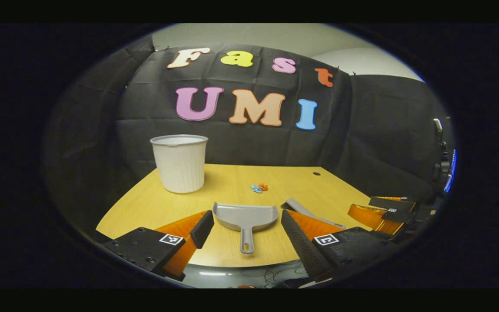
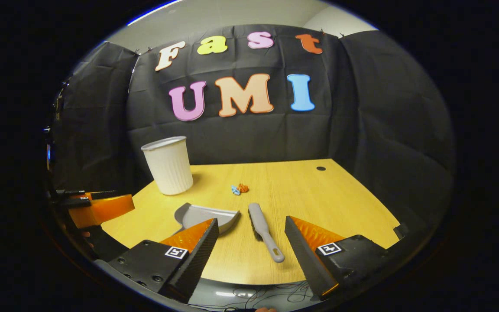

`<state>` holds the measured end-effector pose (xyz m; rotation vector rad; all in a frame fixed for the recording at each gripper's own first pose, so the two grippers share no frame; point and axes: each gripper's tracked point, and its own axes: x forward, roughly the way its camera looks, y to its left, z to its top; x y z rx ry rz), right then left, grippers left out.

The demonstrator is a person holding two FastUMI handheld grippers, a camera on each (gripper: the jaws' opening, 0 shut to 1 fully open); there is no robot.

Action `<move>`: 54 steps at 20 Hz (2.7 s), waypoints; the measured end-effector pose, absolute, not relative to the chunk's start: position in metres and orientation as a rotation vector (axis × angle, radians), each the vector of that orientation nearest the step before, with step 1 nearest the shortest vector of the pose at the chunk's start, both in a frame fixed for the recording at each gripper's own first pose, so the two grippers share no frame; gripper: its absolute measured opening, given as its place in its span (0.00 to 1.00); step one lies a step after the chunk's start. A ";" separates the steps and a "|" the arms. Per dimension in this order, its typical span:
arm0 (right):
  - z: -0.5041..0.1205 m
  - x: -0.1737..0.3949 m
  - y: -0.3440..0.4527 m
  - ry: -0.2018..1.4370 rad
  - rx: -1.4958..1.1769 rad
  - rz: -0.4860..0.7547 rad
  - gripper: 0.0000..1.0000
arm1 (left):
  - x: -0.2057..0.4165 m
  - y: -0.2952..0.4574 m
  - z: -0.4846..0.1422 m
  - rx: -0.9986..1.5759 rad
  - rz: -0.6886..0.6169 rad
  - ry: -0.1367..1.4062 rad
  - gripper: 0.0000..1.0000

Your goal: Pick up the small broom and dustpan from the desktop, sweep the trash into the dustpan with the broom, and then empty the trash into the garbage bin.

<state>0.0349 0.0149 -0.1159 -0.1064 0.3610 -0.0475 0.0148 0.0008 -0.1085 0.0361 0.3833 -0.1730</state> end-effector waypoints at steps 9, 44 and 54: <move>-0.205 0.100 -0.025 0.767 -0.121 0.082 0.92 | 0.045 -0.007 -0.197 0.156 -0.122 0.756 0.94; -0.240 0.167 -0.069 1.060 -0.047 0.243 0.22 | 0.065 0.033 -0.254 0.349 -0.095 1.192 0.27; -0.204 0.326 -0.118 0.894 -0.088 0.084 0.22 | 0.126 0.057 -0.217 0.537 -0.220 1.198 0.27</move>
